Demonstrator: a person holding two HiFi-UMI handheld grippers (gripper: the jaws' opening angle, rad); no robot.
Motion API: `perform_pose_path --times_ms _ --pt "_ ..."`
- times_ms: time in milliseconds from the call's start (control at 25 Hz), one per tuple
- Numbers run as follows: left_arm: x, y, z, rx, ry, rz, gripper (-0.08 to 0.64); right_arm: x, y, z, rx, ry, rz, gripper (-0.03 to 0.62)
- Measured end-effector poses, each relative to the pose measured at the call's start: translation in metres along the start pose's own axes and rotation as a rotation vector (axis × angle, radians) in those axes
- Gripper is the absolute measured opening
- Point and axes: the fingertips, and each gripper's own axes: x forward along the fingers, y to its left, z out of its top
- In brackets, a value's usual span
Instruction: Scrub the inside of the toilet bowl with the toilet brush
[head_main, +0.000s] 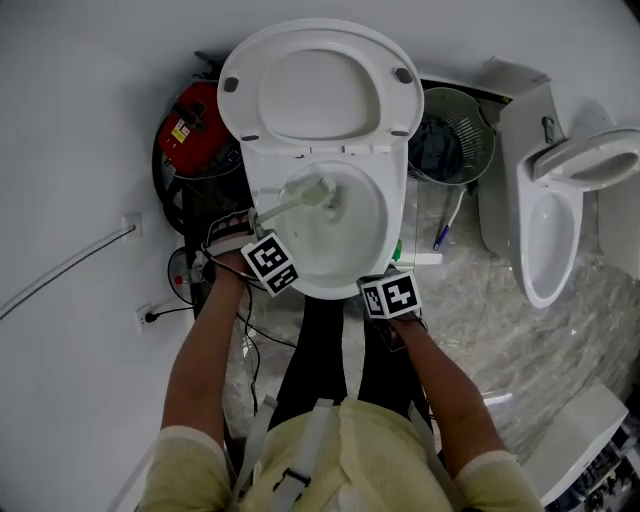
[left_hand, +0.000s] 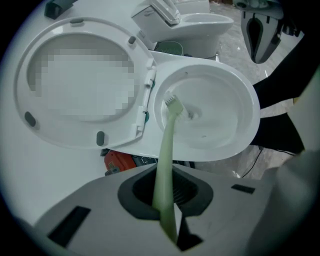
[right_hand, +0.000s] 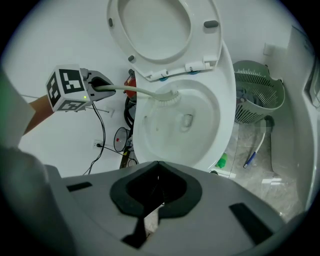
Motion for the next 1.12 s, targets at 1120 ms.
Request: perform_pose_path --times_ms 1120 --pt "-0.182 -0.064 -0.034 -0.417 -0.080 0.041 0.037 -0.137 0.061 0.038 -0.248 -0.142 0.075 0.015"
